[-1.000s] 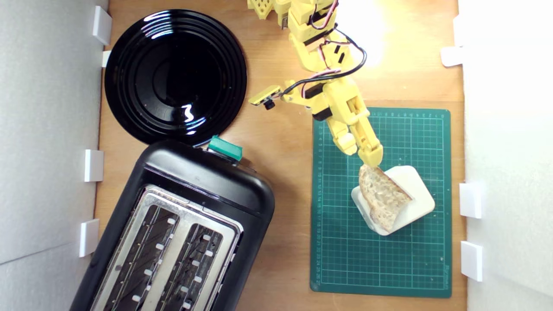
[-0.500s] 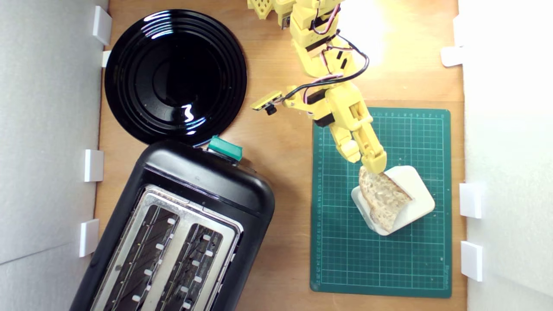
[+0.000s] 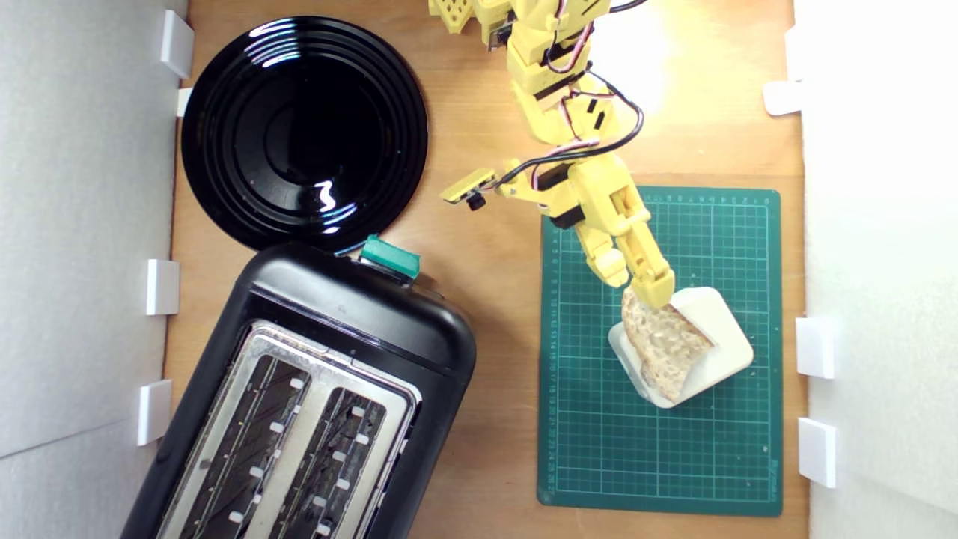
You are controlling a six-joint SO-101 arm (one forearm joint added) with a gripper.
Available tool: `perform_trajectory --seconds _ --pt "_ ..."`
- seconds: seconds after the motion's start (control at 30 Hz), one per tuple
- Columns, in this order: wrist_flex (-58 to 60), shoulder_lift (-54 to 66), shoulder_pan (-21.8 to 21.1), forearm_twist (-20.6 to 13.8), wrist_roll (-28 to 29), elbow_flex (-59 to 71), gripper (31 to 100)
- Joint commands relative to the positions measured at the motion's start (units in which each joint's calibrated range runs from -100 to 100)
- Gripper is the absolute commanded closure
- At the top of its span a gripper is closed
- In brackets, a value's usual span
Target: Pick bread and place in toaster
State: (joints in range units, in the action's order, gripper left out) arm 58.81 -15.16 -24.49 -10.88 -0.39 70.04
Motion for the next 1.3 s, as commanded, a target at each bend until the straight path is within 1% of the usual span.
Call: perform_trajectory --seconds 0.0,0.23,1.17,1.23,1.27 --pt "1.85 0.35 -0.74 0.19 -0.16 -3.18 41.7" --pt "1.94 -3.56 -0.82 0.19 -0.21 -6.72 41.8" --pt "1.68 -4.39 -0.82 0.19 -0.21 -8.90 42.0" --pt "1.68 -4.39 -0.82 -0.09 -0.21 -8.90 42.7" --pt "1.68 -4.39 -0.82 -0.18 -0.21 -8.90 44.3"
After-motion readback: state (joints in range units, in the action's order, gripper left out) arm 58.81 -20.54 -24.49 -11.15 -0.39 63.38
